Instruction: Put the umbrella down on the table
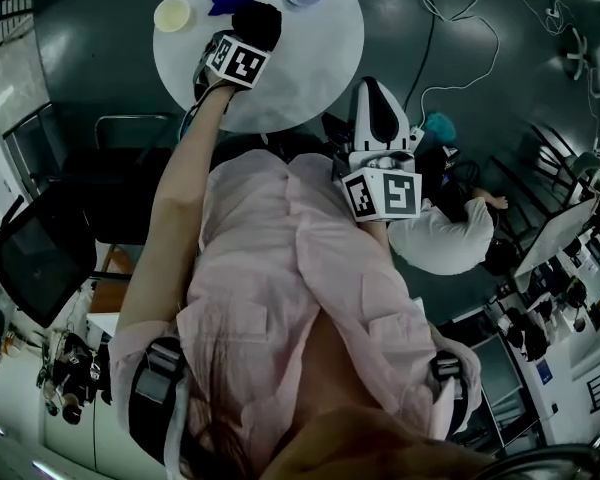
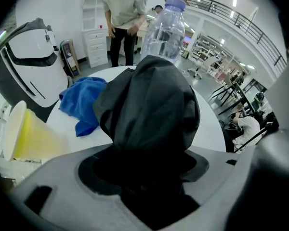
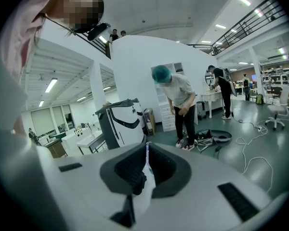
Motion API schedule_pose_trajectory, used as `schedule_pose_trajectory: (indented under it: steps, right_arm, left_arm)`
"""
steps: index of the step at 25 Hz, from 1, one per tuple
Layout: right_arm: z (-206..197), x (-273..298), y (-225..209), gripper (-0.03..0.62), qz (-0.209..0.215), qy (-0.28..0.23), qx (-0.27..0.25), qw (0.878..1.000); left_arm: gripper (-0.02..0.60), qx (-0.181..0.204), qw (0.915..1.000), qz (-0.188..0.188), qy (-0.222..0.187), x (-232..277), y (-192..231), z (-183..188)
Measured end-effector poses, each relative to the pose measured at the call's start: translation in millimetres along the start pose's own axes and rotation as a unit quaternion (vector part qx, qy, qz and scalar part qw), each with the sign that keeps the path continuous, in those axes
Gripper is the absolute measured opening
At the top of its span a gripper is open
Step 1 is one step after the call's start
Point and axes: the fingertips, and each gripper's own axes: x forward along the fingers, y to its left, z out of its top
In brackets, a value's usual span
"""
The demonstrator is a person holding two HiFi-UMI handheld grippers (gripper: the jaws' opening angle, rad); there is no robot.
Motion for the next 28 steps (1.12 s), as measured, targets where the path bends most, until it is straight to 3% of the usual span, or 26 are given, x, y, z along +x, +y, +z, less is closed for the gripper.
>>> schedule_pose_trajectory:
  steps: [4,8,17,21,24,25,27,28]
  right_arm:
    - [0,2,2,0.034,0.002,0.000,0.000,1.000]
    - [3,0,-2,0.034,0.002,-0.001,0.002,1.000]
    - [11,-1,1,0.034,0.018,-0.011,-0.003,1.000]
    - [14,-1,4,0.034,0.026,-0.017,-0.008,0.999]
    - [18,1,11,0.034,0.036,-0.022,-0.013,0.999]
    - [19,1,13,0.034,0.039,-0.024,-0.014,0.999]
    - [21,3,17,0.034,0.046,-0.028,-0.017,0.998]
    - [22,4,19,0.034,0.049,-0.030,-0.019,0.998]
  left_arm:
    - [0.319,0.007,0.9996,0.011,0.023,14,5,-5]
    - [0.319,0.014,0.9996,0.018,0.015,13,2,-1]
    - [0.347,0.017,0.9997,-0.006,-0.017,-12,-7,4]
    - [0.345,-0.007,0.9964,0.000,-0.084,-61,-4,19]
    - [0.340,-0.038,0.9865,-0.001,-0.159,-119,-3,38]
    - [0.306,-0.048,0.9801,0.007,-0.192,-141,-1,45]
    - [0.126,-0.064,0.9611,0.036,-0.266,-190,2,59]
    - [0.079,-0.068,0.9496,0.050,-0.302,-215,2,65]
